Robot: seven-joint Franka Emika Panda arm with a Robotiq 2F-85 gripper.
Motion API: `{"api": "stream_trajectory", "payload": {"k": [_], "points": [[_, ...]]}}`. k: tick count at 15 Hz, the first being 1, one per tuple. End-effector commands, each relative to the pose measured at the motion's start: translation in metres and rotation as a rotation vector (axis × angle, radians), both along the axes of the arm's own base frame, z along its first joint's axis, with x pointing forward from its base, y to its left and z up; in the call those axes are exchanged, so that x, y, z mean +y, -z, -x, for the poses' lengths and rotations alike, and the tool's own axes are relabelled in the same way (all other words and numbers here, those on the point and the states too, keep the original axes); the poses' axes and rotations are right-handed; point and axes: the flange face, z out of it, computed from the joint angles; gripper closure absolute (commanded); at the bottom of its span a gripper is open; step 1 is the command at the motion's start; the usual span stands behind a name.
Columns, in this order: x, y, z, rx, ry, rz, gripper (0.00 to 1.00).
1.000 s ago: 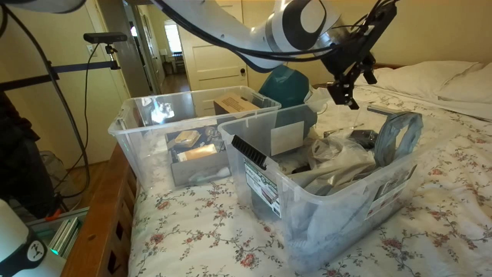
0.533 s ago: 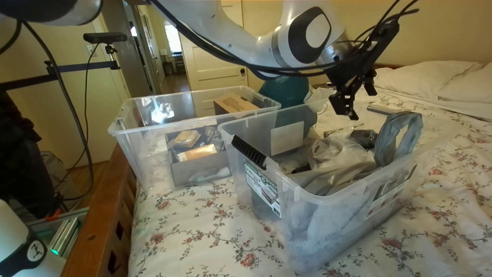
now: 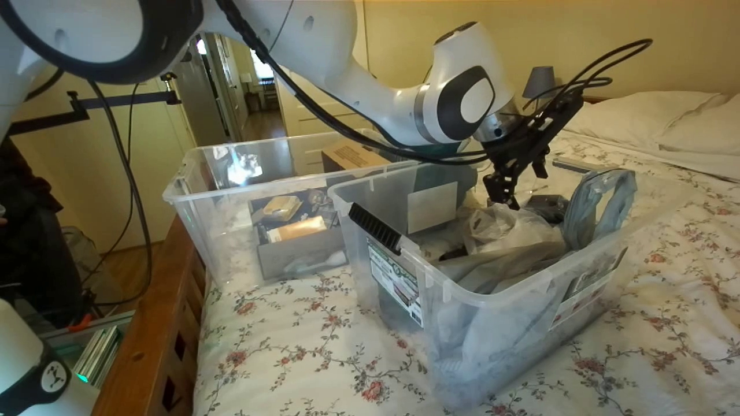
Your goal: Move the black item in a white package from the tote on the right to the one on the left
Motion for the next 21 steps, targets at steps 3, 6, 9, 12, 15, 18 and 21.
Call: {"api": "stream_trajectory", "payload": {"k": [3,6,9,12,15,18,21], "points": [[0.003,-0.01,-0.028,-0.107,-0.006,0.01,0.0],[0.0,0.004,-0.036,-0.108,0.0,0.034,0.0],[0.0,0.017,-0.041,-0.098,0.007,0.05,0.0],[0.002,0.026,-0.047,-0.121,0.004,0.053,0.0],[0.005,0.035,-0.051,-0.121,0.002,0.069,0.06],[0.005,0.044,-0.054,-0.123,-0.001,0.087,0.37],[0.004,0.047,-0.057,-0.13,0.002,0.1,0.61]]}}
